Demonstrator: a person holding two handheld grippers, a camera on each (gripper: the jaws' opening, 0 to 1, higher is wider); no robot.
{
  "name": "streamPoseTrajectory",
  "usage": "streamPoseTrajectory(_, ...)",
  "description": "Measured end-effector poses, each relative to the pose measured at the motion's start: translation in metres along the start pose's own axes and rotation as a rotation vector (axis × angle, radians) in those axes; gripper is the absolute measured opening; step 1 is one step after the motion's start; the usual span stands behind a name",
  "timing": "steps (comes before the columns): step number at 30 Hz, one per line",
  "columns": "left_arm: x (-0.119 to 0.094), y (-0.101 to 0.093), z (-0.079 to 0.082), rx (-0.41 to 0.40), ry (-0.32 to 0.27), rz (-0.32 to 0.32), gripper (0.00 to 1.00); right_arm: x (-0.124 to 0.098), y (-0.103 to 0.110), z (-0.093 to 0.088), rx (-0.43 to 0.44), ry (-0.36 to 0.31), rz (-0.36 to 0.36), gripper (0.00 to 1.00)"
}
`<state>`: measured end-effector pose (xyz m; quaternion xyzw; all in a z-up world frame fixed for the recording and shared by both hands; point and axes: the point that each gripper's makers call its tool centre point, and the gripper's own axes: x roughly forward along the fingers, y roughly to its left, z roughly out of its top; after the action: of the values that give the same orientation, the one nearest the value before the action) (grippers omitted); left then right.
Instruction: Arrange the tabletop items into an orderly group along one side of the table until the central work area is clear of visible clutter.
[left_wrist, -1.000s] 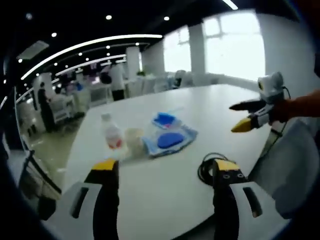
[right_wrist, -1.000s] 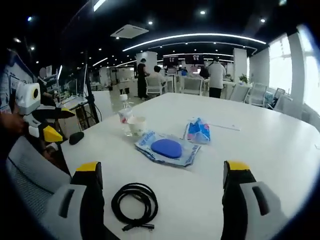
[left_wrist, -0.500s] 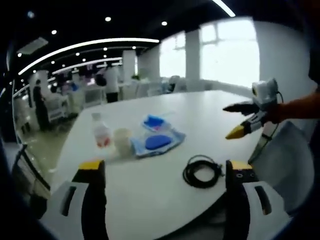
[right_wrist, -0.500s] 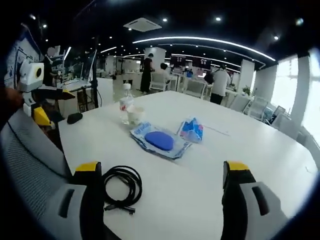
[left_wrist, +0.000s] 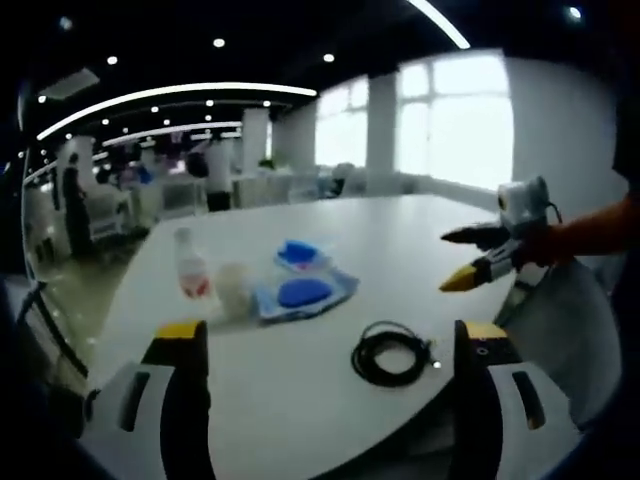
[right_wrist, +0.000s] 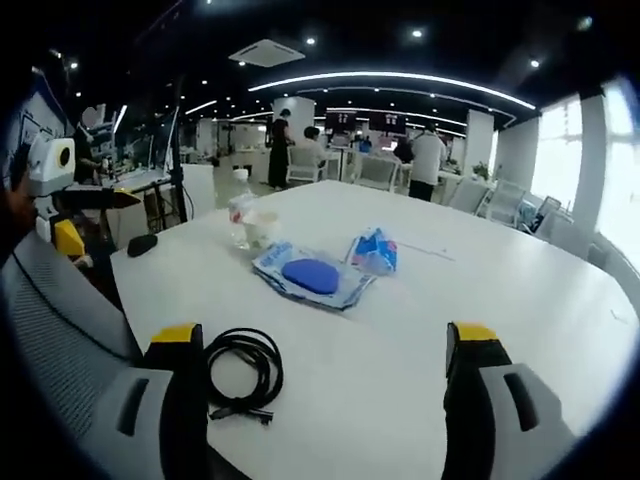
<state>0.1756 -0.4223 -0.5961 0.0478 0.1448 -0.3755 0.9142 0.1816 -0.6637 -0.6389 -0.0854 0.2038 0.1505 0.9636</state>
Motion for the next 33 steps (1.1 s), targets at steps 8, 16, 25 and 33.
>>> streamPoseTrajectory(8,0.001,-0.003,-0.003,0.033,0.009,-0.008,1.00,0.001,0.007,-0.004,-0.029,0.024,0.018,1.00)
streamPoseTrajectory(16,0.002,0.002,-0.008,0.020,0.028,0.004,1.00,0.001,0.007,-0.005,-0.041,0.037,0.021,1.00)
streamPoseTrajectory(25,0.004,0.004,-0.015,0.012,0.069,0.010,1.00,0.001,0.004,0.009,-0.056,0.058,0.035,1.00)
streamPoseTrajectory(33,0.005,0.006,-0.018,-0.005,0.079,0.013,1.00,0.010,-0.006,0.034,-0.085,0.067,0.058,1.00)
